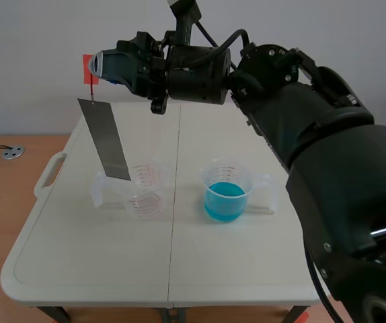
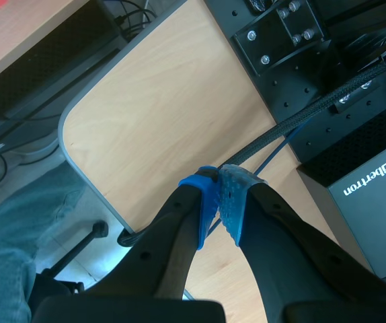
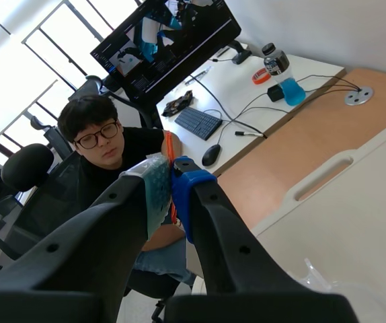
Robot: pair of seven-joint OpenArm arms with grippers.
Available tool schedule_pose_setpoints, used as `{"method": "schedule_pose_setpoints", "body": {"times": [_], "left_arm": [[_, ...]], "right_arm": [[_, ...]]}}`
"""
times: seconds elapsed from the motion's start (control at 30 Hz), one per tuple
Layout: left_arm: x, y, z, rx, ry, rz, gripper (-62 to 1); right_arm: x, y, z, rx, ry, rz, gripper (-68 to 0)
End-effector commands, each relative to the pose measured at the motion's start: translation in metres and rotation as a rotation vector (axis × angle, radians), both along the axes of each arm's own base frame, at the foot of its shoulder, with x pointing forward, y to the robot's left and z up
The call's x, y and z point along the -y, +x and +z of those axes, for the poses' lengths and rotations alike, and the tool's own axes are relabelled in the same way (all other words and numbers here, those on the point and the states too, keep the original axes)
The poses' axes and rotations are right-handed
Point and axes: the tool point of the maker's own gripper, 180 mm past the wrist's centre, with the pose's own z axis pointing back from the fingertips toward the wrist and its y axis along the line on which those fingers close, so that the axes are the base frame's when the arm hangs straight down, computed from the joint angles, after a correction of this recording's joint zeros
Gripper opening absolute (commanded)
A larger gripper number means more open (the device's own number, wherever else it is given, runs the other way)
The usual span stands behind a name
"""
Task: Hold the metal plate by the orange handle, dip it into the blue solution, take it out and point at it, then put the plate back in the beaker on the left.
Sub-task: 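Put the plate into the left beaker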
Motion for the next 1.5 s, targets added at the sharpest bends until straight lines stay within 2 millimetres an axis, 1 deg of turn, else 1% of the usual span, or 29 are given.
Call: {"method": "schedule_pose_setpoints", "body": {"times": [0.0, 0.2, 0.43, 0.73, 1.07, 1.47], "left_arm": [[0.003, 0.0, 0.003, 0.005, -0.011, 0.004, -59.0], [0.003, 0.0, 0.003, 0.005, -0.011, 0.004, -59.1], [0.003, 0.0, 0.003, 0.005, -0.011, 0.004, -59.1], [0.003, 0.0, 0.003, 0.005, -0.011, 0.004, -59.1], [0.003, 0.001, 0.002, 0.008, -0.011, 0.004, -59.1], [0.003, 0.001, 0.002, 0.008, -0.011, 0.004, -59.0]], "right_arm": [[0.004, 0.003, 0.008, 0.031, 0.015, -0.007, -66.2], [0.011, 0.007, 0.008, 0.031, 0.015, -0.024, -66.2], [0.027, 0.02, 0.015, 0.031, 0.048, -0.083, -66.2], [0.028, 0.019, 0.012, 0.025, 0.037, -0.081, -66.2], [0.034, 0.018, 0.002, 0.003, 0.027, -0.095, -66.2], [0.034, 0.008, -0.025, -0.041, -0.02, -0.095, -66.2]]}}
